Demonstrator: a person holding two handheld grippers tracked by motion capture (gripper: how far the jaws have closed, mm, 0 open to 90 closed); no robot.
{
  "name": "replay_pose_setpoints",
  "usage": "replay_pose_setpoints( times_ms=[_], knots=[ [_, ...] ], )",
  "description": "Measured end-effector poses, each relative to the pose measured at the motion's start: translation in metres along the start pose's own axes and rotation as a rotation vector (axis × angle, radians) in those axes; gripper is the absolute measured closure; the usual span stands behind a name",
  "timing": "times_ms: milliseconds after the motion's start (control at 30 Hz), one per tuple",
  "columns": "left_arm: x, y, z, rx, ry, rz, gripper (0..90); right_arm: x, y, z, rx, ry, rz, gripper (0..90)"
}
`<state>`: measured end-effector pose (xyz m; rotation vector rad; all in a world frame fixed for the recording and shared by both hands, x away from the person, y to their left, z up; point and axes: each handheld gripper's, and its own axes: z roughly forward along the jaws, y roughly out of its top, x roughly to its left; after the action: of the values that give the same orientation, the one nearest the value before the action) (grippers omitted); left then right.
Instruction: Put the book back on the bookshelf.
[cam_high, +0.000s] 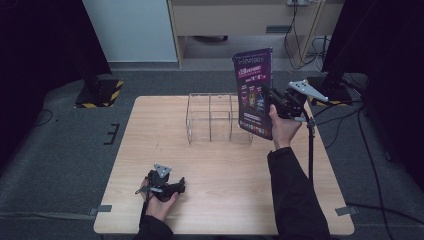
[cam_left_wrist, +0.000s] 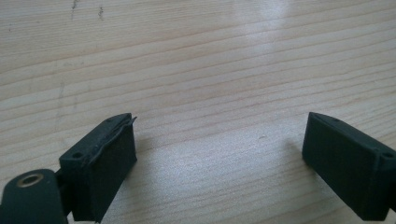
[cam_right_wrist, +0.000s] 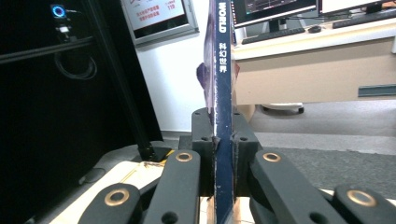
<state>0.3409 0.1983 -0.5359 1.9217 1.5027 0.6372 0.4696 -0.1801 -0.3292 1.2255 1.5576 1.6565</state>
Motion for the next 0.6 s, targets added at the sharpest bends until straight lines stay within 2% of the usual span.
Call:
replay_pose_setpoints(
  times_ms=[200, 600],
  knots=[
    [0.000, 0.000, 0.000, 0.000, 0.000, 0.000, 8.9, -0.003, -0.012, 0.012, -0.003, -0.019, 0.007, 84.3],
    [0.000, 0.000, 0.000, 0.000, 0.000, 0.000, 8.9, -0.005, -0.038, 0.029, 0.029, -0.054, -0.003, 84.3]
  ],
)
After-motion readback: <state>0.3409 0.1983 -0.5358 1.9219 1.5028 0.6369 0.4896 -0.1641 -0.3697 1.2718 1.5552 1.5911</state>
